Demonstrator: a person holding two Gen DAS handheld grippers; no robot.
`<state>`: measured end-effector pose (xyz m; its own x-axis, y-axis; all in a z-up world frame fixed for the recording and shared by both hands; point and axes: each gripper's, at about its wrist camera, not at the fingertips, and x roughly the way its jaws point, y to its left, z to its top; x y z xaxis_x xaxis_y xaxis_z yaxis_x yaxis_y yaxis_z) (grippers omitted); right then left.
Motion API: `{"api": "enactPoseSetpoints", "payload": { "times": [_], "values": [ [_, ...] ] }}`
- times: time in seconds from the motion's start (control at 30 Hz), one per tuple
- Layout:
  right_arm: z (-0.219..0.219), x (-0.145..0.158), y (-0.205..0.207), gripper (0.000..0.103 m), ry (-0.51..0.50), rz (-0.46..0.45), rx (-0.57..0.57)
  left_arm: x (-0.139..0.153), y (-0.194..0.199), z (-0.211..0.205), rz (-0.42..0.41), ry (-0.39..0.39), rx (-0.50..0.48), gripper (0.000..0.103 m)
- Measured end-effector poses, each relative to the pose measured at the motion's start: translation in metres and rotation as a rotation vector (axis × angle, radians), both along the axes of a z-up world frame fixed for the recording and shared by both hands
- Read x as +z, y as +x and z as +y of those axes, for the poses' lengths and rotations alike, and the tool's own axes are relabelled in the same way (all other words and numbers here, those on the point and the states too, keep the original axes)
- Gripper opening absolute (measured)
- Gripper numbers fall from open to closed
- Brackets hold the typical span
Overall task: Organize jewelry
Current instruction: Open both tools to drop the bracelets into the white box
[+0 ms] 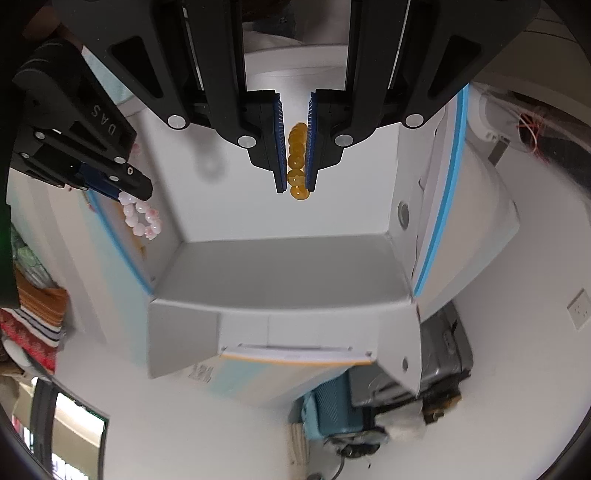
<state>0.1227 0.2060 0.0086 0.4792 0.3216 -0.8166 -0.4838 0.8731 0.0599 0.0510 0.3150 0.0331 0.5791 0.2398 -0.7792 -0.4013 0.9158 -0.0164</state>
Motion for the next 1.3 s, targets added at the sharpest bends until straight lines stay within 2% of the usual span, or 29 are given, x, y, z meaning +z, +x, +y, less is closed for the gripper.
{"api": "enactPoseSetpoints", "payload": {
  "times": [0.13,0.4,0.57,0.6,0.63,0.67,0.73,0.77,0.8,0.87,0.93,1.0,1.13,1.3],
  "values": [
    [0.011,-0.017,0.005,0.019,-0.022,0.026,0.004,-0.016,0.005,0.010,0.025,-0.015,0.005,0.009],
    [0.017,-0.031,0.013,0.020,-0.041,0.047,0.005,-0.031,0.011,0.019,0.045,-0.035,0.014,0.009],
    [0.018,-0.029,0.012,0.038,-0.033,0.049,0.007,-0.030,0.006,0.022,0.043,-0.053,0.034,0.014],
    [0.017,-0.027,0.011,0.040,-0.033,0.043,0.007,-0.030,0.005,0.021,0.042,-0.050,0.035,0.022],
    [0.015,-0.025,0.010,0.049,-0.031,0.040,0.006,-0.029,0.005,0.020,0.039,-0.051,0.042,0.034],
    [0.012,-0.022,0.009,0.058,-0.022,0.035,0.004,-0.027,0.003,0.019,0.032,-0.052,0.046,0.040],
    [0.005,-0.014,0.005,0.070,-0.024,0.003,-0.016,-0.022,-0.002,0.014,0.015,-0.028,0.047,0.054],
    [0.002,-0.010,0.004,0.075,-0.028,-0.019,-0.027,-0.020,-0.004,0.012,0.009,-0.018,0.047,0.059],
    [-0.001,-0.007,0.003,0.076,-0.027,-0.030,-0.033,-0.017,-0.005,0.010,0.003,-0.012,0.048,0.068],
    [-0.012,0.003,0.001,0.082,-0.014,-0.047,-0.044,-0.012,-0.008,0.004,-0.011,0.000,0.040,0.072],
    [-0.021,0.011,-0.001,0.087,-0.002,-0.066,-0.060,-0.006,-0.011,-0.003,-0.029,0.002,0.036,0.083],
    [-0.030,0.018,-0.002,0.090,0.006,-0.087,-0.078,-0.001,-0.015,-0.010,-0.048,0.002,0.025,0.086],
    [-0.061,0.032,-0.006,0.094,0.038,-0.117,-0.116,0.007,-0.016,-0.033,-0.068,0.027,-0.008,0.092],
    [-0.097,0.044,-0.011,0.094,0.050,-0.168,-0.165,0.013,-0.013,-0.061,-0.097,0.030,-0.047,0.094]
  ]
}}
